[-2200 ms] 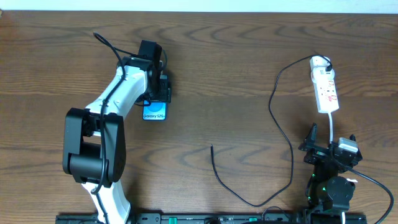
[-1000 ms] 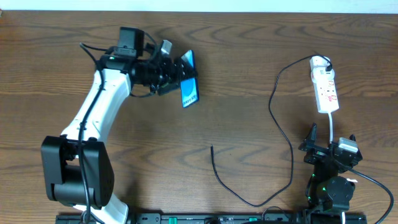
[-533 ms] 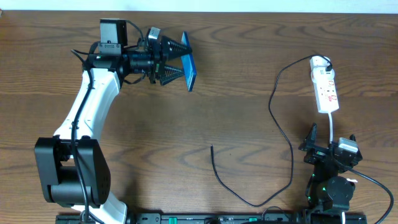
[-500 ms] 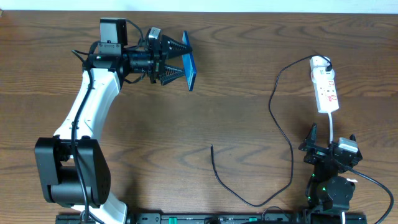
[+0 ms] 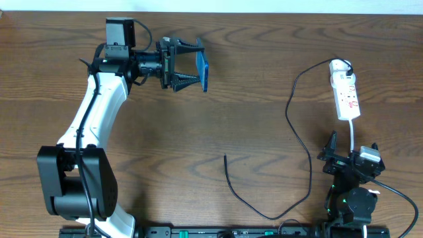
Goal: Plug charger to phone and switch on socket
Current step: 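Lift the phone with the left gripper and raise it upright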
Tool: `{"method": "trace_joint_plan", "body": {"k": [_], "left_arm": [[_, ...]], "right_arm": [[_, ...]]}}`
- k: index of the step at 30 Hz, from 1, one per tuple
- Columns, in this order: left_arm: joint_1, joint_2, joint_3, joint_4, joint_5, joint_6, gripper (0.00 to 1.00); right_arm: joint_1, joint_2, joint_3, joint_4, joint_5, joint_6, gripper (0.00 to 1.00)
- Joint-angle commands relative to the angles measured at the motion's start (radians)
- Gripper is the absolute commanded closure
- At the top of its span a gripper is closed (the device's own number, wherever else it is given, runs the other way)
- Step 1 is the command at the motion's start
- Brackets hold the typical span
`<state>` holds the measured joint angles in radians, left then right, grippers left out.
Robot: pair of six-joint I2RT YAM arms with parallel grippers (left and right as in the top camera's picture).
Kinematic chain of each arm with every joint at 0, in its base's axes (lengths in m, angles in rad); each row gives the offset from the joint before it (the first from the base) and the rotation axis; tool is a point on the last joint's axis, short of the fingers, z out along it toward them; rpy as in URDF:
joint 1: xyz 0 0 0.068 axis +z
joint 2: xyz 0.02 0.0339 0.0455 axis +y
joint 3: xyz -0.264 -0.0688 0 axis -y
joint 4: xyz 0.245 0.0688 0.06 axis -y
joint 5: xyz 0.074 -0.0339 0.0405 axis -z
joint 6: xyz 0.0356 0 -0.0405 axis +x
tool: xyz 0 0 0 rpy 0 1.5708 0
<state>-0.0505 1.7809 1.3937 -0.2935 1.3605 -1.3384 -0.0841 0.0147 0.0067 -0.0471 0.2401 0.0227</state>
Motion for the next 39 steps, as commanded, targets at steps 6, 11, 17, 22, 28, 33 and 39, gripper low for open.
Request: {"method": "trace_joint_plan", "body": {"k": [6, 11, 17, 22, 28, 33, 39], "left_arm": [[0.002, -0.038, 0.034, 0.057, 0.046, -0.147, 0.93], [0.002, -0.038, 0.034, 0.057, 0.046, -0.159, 0.93], [0.002, -0.038, 0.034, 0.072, 0.046, -0.183, 0.93], [0.002, -0.038, 0.034, 0.079, 0.046, -0.186, 0.93], [0.002, -0.038, 0.034, 0.079, 0.046, -0.186, 0.93], [0.002, -0.038, 0.034, 0.079, 0.046, -0.186, 0.93], [0.002, -0.038, 0.034, 0.079, 0.047, -0.186, 0.93]], "right_arm": [[-0.006, -0.008, -0.001, -0.003, 0.009, 0.014, 0.01], [-0.006, -0.008, -0.001, -0.003, 0.009, 0.014, 0.01], [-0.006, -0.008, -0.001, -0.003, 0.009, 0.014, 0.01], [-0.006, -0.008, -0.001, -0.003, 0.009, 0.014, 0.01], [-0.006, -0.008, -0.001, -0.003, 0.009, 0.014, 0.01], [-0.006, -0.008, -0.001, -0.003, 0.009, 0.014, 0.01], [-0.006, -0.008, -0.001, -0.003, 0.009, 0.014, 0.01]]}}
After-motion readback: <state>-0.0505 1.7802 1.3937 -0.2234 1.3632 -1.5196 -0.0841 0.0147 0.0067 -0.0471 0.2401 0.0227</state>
